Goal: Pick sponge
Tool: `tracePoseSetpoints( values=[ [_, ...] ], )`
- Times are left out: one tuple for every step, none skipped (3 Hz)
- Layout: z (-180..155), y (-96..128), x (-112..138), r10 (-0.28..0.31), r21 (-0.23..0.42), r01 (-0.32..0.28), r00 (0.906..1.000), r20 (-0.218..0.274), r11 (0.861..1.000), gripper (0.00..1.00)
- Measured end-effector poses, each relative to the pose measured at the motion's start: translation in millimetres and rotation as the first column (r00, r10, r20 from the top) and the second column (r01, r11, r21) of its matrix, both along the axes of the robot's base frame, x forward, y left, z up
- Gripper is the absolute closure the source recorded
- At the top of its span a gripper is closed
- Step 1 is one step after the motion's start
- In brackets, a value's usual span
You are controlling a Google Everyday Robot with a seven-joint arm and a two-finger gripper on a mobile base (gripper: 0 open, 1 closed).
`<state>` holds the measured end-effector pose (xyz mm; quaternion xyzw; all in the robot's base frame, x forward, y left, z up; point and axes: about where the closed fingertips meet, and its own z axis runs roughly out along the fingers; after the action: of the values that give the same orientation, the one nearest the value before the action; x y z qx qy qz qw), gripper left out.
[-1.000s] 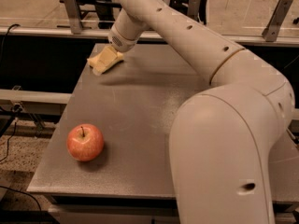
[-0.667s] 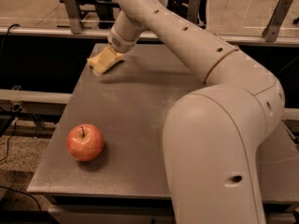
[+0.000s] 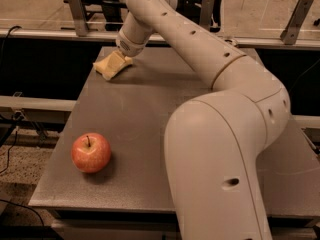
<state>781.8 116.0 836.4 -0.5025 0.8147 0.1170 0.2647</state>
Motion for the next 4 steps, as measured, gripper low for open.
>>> tracePoseSetpoints(
  values=[
    [3,1,1,0.009,0.013,-0.008,1.0000,-0.003,1.000,0.41],
    [10,-3,-3,0.028,0.024,-0.028,0.9996,0.001,0.999,0.64],
    [22,-12,-13,0.052,0.034,-0.052,0.9986,0.016,0.998,0.88],
    [44,-27,-28,0.086,0.055,-0.088,0.9958,0.031,0.995,1.00]
  ],
)
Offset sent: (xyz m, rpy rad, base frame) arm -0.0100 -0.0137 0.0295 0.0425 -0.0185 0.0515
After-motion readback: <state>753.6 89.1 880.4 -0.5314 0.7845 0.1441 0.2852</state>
